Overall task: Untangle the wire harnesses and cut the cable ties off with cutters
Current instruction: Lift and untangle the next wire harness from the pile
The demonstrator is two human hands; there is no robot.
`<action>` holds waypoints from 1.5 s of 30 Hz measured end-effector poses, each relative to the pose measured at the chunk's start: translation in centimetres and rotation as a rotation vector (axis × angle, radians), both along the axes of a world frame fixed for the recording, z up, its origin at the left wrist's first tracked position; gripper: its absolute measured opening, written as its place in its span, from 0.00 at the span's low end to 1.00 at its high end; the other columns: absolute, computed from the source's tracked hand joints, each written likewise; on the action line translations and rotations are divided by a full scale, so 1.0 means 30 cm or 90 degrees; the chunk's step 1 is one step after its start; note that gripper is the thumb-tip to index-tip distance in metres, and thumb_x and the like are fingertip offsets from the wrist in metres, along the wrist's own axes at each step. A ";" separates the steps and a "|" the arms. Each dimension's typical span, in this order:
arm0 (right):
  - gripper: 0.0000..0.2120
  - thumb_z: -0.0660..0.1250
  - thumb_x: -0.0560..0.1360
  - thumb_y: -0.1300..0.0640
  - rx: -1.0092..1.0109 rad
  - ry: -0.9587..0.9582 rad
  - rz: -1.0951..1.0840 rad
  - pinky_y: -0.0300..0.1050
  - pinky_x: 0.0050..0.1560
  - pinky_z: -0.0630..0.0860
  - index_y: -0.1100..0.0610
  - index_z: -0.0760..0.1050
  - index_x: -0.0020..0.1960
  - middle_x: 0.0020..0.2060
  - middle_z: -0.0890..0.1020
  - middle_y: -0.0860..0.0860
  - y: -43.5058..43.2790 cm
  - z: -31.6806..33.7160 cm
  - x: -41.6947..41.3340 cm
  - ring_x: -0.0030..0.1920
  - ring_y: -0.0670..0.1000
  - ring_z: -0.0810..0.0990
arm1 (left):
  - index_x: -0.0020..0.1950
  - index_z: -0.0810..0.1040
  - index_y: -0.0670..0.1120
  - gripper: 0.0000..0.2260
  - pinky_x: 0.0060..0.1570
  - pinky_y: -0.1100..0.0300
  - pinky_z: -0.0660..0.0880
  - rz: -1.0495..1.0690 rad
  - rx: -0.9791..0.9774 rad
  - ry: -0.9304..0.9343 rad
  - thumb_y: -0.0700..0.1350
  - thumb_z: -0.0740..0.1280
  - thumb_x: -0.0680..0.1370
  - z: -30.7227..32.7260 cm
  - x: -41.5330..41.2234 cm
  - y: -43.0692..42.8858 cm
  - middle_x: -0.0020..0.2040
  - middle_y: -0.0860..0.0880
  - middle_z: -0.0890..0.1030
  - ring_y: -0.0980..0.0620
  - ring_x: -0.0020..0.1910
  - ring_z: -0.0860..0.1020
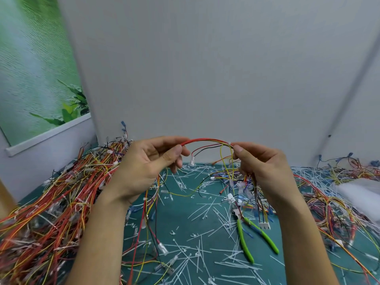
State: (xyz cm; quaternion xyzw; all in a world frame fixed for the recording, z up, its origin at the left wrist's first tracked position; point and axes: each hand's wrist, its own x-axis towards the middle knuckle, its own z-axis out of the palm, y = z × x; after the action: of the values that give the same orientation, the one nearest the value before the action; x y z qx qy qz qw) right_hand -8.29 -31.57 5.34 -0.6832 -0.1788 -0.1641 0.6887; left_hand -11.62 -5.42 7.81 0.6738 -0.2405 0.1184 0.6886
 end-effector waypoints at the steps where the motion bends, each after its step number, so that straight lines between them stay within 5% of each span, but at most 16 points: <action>1: 0.06 0.73 0.77 0.52 -0.011 -0.011 -0.008 0.37 0.33 0.72 0.47 0.88 0.52 0.37 0.84 0.49 0.000 0.001 -0.003 0.30 0.46 0.71 | 0.59 0.83 0.42 0.12 0.40 0.59 0.80 0.013 0.005 0.000 0.40 0.67 0.77 -0.001 0.002 -0.002 0.47 0.42 0.86 0.50 0.40 0.80; 6: 0.06 0.72 0.78 0.53 -0.052 -0.072 -0.023 0.35 0.37 0.72 0.45 0.87 0.52 0.38 0.86 0.49 0.008 0.012 -0.024 0.34 0.43 0.77 | 0.59 0.83 0.45 0.13 0.54 0.55 0.81 0.080 0.098 -0.001 0.33 0.66 0.80 -0.015 0.019 0.015 0.50 0.47 0.87 0.50 0.49 0.84; 10: 0.06 0.72 0.79 0.58 -0.151 -0.174 -0.054 0.39 0.39 0.71 0.49 0.87 0.52 0.39 0.84 0.47 0.050 0.025 -0.036 0.38 0.46 0.78 | 0.61 0.82 0.51 0.10 0.60 0.56 0.78 0.211 0.188 -0.107 0.46 0.69 0.80 -0.006 0.008 -0.026 0.55 0.57 0.84 0.57 0.56 0.82; 14: 0.06 0.72 0.79 0.60 -0.249 -0.288 -0.060 0.44 0.44 0.77 0.55 0.86 0.53 0.45 0.85 0.47 0.116 0.027 -0.059 0.44 0.51 0.83 | 0.59 0.84 0.49 0.09 0.53 0.57 0.78 0.200 0.277 -0.205 0.49 0.69 0.81 -0.006 -0.012 -0.109 0.50 0.56 0.84 0.54 0.51 0.82; 19: 0.08 0.72 0.79 0.61 -0.275 -0.327 -0.068 0.50 0.43 0.78 0.53 0.85 0.56 0.45 0.85 0.45 0.129 0.017 -0.058 0.44 0.51 0.83 | 0.51 0.85 0.50 0.05 0.42 0.57 0.79 0.167 0.237 -0.107 0.49 0.71 0.79 -0.015 -0.013 -0.123 0.38 0.57 0.84 0.56 0.38 0.82; 24: 0.24 0.72 0.79 0.56 -0.243 -0.293 -0.089 0.34 0.51 0.75 0.47 0.71 0.72 0.46 0.83 0.43 0.146 0.007 -0.056 0.47 0.49 0.83 | 0.47 0.85 0.50 0.09 0.44 0.61 0.79 0.095 0.176 -0.044 0.54 0.70 0.75 -0.011 -0.004 -0.096 0.38 0.54 0.84 0.57 0.39 0.81; 28: 0.29 0.72 0.77 0.45 -0.269 -0.214 -0.074 0.36 0.58 0.71 0.45 0.66 0.75 0.53 0.81 0.42 0.129 0.009 -0.051 0.58 0.50 0.79 | 0.47 0.84 0.48 0.08 0.43 0.67 0.77 0.053 0.127 -0.019 0.51 0.69 0.75 -0.013 0.002 -0.094 0.37 0.55 0.83 0.59 0.38 0.79; 31: 0.24 0.70 0.76 0.38 -0.353 -0.088 -0.013 0.39 0.63 0.72 0.42 0.72 0.70 0.57 0.82 0.40 0.073 0.016 -0.046 0.62 0.43 0.79 | 0.48 0.83 0.45 0.09 0.38 0.69 0.74 0.041 0.049 0.006 0.49 0.69 0.74 -0.010 0.008 -0.089 0.35 0.53 0.82 0.59 0.35 0.77; 35: 0.18 0.66 0.77 0.36 -0.347 0.028 0.116 0.40 0.50 0.76 0.48 0.84 0.52 0.43 0.86 0.47 0.025 0.024 -0.051 0.46 0.43 0.83 | 0.49 0.82 0.41 0.10 0.36 0.65 0.71 0.015 -0.050 0.061 0.46 0.69 0.74 -0.010 0.015 -0.068 0.35 0.50 0.80 0.55 0.32 0.72; 38: 0.19 0.71 0.74 0.36 -0.234 0.027 0.092 0.37 0.34 0.71 0.53 0.84 0.42 0.31 0.81 0.49 0.027 0.021 -0.050 0.31 0.46 0.75 | 0.50 0.81 0.38 0.12 0.35 0.61 0.66 0.012 -0.072 0.098 0.46 0.69 0.75 -0.012 0.020 -0.063 0.36 0.48 0.77 0.54 0.31 0.68; 45: 0.24 0.72 0.70 0.30 -0.182 0.008 0.066 0.39 0.31 0.64 0.50 0.86 0.51 0.30 0.74 0.46 0.006 0.014 -0.032 0.33 0.48 0.68 | 0.46 0.83 0.38 0.11 0.30 0.65 0.65 0.039 0.003 0.094 0.47 0.69 0.77 -0.022 0.028 -0.051 0.34 0.48 0.77 0.53 0.29 0.67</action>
State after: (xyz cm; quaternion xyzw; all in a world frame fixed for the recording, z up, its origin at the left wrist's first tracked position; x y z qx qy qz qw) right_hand -9.24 -31.39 5.77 -0.7651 -0.2308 -0.0969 0.5933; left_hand -10.78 -6.96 7.15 0.6895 -0.1688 0.0887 0.6988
